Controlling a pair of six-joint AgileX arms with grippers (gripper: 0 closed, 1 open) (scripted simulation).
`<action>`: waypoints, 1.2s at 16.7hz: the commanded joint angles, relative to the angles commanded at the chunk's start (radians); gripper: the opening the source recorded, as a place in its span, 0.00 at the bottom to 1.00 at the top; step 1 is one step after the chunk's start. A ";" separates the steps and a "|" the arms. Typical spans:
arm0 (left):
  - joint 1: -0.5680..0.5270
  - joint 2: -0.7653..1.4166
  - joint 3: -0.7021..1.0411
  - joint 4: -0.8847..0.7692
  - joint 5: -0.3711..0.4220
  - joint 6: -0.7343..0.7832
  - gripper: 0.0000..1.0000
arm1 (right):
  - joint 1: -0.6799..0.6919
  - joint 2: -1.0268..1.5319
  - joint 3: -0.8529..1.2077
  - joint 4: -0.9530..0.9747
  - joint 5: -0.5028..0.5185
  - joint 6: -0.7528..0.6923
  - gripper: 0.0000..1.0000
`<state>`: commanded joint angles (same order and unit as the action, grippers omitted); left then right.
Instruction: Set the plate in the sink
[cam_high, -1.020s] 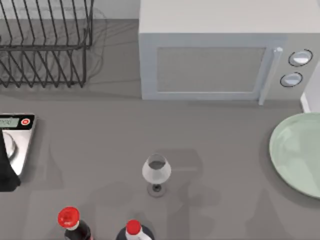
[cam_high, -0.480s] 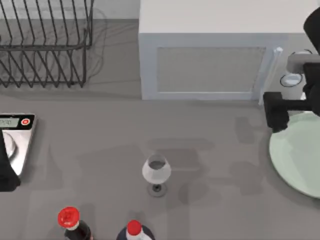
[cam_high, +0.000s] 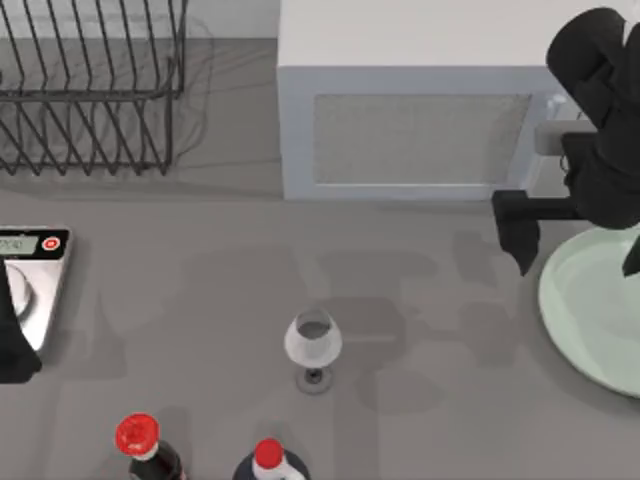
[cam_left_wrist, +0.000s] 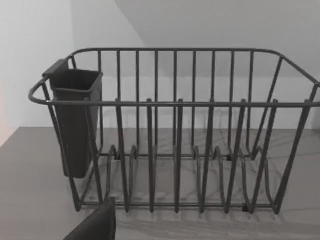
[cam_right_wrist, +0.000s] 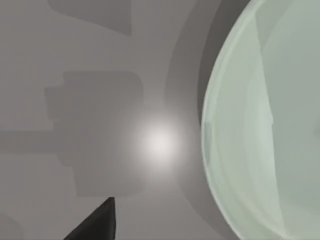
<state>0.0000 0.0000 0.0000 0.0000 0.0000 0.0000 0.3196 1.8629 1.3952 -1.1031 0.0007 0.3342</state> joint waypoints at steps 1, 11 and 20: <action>0.000 0.000 0.000 0.000 0.000 0.000 1.00 | 0.000 0.000 0.000 0.000 0.000 0.000 1.00; 0.000 0.000 0.000 0.000 0.000 0.000 1.00 | 0.077 0.046 -0.177 0.149 -0.072 0.007 1.00; 0.000 0.000 0.000 0.000 0.000 0.000 1.00 | 0.002 0.157 -0.221 0.378 0.001 0.005 1.00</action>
<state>0.0000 0.0000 0.0000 0.0000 0.0000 0.0000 0.3220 2.0199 1.1740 -0.7249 0.0016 0.3389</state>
